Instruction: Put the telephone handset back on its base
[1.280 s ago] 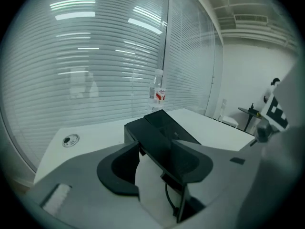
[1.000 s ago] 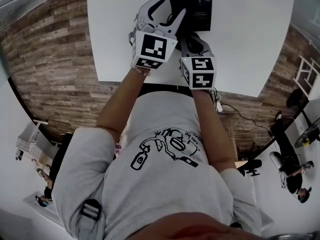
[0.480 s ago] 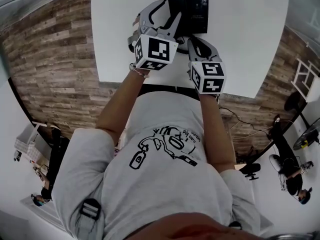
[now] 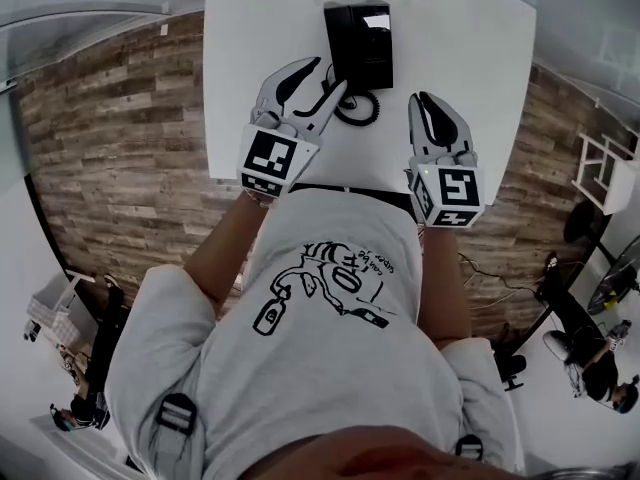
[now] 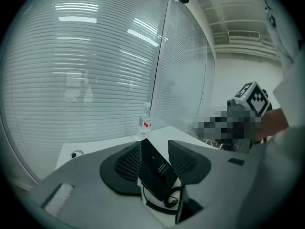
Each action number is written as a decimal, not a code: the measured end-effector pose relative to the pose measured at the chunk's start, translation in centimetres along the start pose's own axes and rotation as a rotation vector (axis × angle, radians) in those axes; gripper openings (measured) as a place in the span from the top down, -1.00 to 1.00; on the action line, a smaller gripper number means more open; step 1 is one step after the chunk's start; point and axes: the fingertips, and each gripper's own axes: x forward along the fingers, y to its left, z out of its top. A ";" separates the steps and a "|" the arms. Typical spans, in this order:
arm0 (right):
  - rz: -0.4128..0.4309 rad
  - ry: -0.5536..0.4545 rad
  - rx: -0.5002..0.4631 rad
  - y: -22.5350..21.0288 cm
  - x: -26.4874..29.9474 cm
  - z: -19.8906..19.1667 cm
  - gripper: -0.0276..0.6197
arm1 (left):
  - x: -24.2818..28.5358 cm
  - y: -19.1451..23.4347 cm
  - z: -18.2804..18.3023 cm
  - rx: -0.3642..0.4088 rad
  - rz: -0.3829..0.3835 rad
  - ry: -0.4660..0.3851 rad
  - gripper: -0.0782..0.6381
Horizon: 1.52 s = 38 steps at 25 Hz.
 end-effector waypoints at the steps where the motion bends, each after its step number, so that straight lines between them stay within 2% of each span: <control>1: -0.006 -0.028 -0.006 -0.2 -0.9 1.2 0.82 | -0.8 -0.4 0.9 -0.012 -0.004 -0.017 0.31; 6: -0.012 -0.139 -0.027 -0.1 -4.8 6.5 0.82 | -4.1 -1.7 5.4 -0.034 -0.014 -0.086 0.37; 18: 0.029 -0.329 -0.099 4.0 -13.8 15.4 0.82 | -10.0 -6.8 14.1 0.008 -0.060 -0.244 0.39; 25: 0.069 -0.378 -0.122 6.5 -16.6 17.6 0.82 | -13.1 -8.2 16.7 0.025 -0.052 -0.318 0.39; 38: 0.087 -0.417 -0.141 8.0 -18.0 18.7 0.82 | -14.7 -8.5 17.5 0.023 -0.036 -0.347 0.39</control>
